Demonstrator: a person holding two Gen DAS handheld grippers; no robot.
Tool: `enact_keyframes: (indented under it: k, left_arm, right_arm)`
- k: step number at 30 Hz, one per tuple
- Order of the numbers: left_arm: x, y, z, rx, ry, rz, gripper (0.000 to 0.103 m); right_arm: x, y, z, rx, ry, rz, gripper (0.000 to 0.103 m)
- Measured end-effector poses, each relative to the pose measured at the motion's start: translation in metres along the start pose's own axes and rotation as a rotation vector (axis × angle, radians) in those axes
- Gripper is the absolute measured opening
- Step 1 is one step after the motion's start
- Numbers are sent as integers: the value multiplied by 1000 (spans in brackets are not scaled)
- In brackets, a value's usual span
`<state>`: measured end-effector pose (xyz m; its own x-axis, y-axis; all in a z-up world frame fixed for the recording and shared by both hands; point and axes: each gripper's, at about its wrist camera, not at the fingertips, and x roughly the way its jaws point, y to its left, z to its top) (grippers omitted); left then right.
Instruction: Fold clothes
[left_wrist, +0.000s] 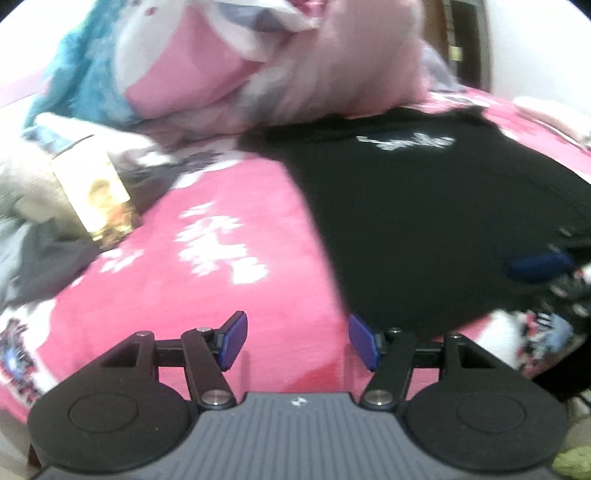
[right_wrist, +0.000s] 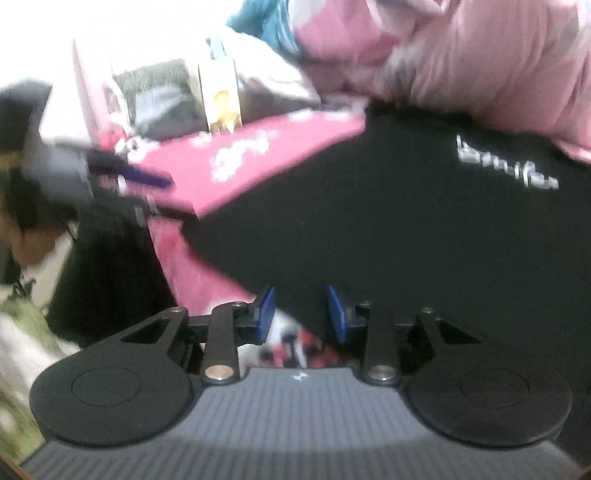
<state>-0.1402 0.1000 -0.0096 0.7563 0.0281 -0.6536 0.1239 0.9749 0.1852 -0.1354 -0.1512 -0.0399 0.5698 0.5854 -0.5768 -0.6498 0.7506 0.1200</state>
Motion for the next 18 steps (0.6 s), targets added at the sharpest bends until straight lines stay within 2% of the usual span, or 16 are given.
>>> enact_keyframes:
  k: [2,4,6,8,13,16,18]
  left_arm:
    - [-1,16,0,-57,1,33,62]
    - [-3,34,1,-147,0,32,60]
    - [-5,46,2,-226,-4,1,56]
    - [-8,50,4,-262,-7,-60,53]
    - [-10,25,2,-221,-1,-220,40]
    - [-4,7,-2,-189,27,-264,26]
    - [2,2,-4,-173,44,-277,21]
  right_arm:
    - [-10,-1,-3,18,3,13,30]
    - [-20,-2,-3,31,6,23,30]
    - [-28,2,-3,23,0,19,30]
    - [-30,4,-1,20,-13,25,30]
    - [-28,10,7,21,-49,51,30]
    - [-27,10,10,30,-57,56,30]
    - [-28,9,11,38,-62,53,30]
